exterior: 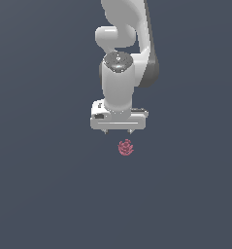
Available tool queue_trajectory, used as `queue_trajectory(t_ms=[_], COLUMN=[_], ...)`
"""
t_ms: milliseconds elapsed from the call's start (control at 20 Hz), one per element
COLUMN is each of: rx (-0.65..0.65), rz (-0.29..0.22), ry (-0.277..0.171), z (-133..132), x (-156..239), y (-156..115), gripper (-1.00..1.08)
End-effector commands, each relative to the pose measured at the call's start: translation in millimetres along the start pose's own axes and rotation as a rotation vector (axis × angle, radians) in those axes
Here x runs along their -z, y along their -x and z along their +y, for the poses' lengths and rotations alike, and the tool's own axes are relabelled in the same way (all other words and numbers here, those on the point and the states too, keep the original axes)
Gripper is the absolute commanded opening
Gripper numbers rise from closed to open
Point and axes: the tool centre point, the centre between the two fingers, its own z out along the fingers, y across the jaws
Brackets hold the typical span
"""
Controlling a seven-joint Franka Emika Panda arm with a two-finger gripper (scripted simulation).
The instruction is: Pick up the object and move it to a goal position.
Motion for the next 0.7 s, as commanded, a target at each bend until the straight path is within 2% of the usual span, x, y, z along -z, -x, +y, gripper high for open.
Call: queue_trajectory(t_ms=[0, 650], rx=[0.000, -0.025], rz=[0.000, 0.006], ry=[0.000, 0.017], z=[0.0, 27.4], x=[0.0, 4.1], y=[0.0, -4.5], gripper=[1.00, 1.00])
